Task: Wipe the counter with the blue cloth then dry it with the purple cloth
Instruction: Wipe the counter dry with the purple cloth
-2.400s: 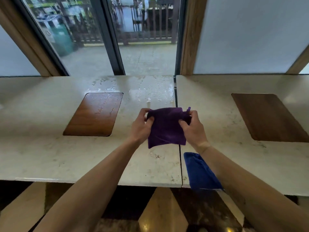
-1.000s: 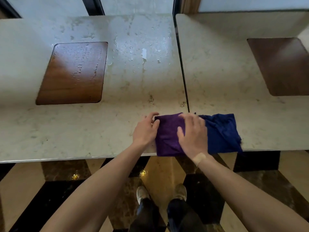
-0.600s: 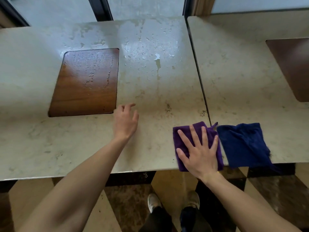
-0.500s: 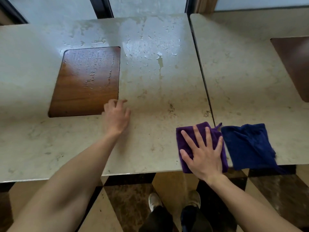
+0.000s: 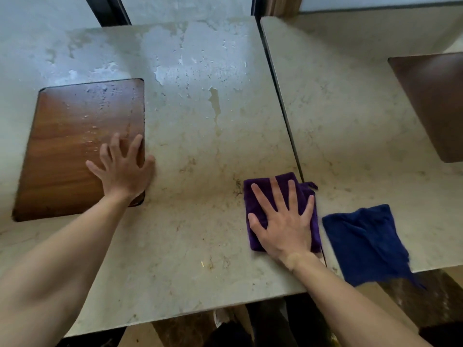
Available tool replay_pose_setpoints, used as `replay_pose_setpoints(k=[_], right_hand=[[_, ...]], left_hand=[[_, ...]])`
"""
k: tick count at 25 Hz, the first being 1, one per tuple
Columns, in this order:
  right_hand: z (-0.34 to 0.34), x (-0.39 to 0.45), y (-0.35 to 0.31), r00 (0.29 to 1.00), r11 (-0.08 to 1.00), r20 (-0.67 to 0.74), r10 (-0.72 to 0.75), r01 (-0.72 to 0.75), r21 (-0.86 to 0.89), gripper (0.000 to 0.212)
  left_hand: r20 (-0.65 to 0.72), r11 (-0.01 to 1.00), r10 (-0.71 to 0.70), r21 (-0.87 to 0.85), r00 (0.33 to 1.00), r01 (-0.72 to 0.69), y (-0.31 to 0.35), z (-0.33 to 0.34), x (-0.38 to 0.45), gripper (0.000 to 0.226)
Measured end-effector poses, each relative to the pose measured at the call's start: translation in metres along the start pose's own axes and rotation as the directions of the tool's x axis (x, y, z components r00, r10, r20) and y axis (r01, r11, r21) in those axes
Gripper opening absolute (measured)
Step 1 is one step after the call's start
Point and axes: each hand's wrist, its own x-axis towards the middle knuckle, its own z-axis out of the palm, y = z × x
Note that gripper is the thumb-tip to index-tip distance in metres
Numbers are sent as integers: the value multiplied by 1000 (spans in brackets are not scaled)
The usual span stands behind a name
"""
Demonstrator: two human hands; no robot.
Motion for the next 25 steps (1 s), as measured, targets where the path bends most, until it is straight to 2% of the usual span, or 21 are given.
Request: replay_pose_setpoints(k=[5, 11, 16, 25], right_hand=[[-20, 92, -5, 1000, 1000, 31, -7, 8, -5, 66], [-34, 226, -16, 991, 1000, -132, -19, 18, -9, 65], [-61, 325, -25, 1000, 1000, 29, 11, -10, -18, 65], [-102, 515, -39, 998, 998, 26, -64, 64, 6, 67]], left_hand=[[-31, 1000, 0, 11, 1000, 0, 4, 1, -3, 59], [-54, 998, -23, 54, 998, 26, 7, 1, -6, 61], [-25, 994, -2, 106, 1000, 4, 7, -2, -3, 63], [-7, 991, -25, 135, 1000, 26, 6, 0, 2, 66]])
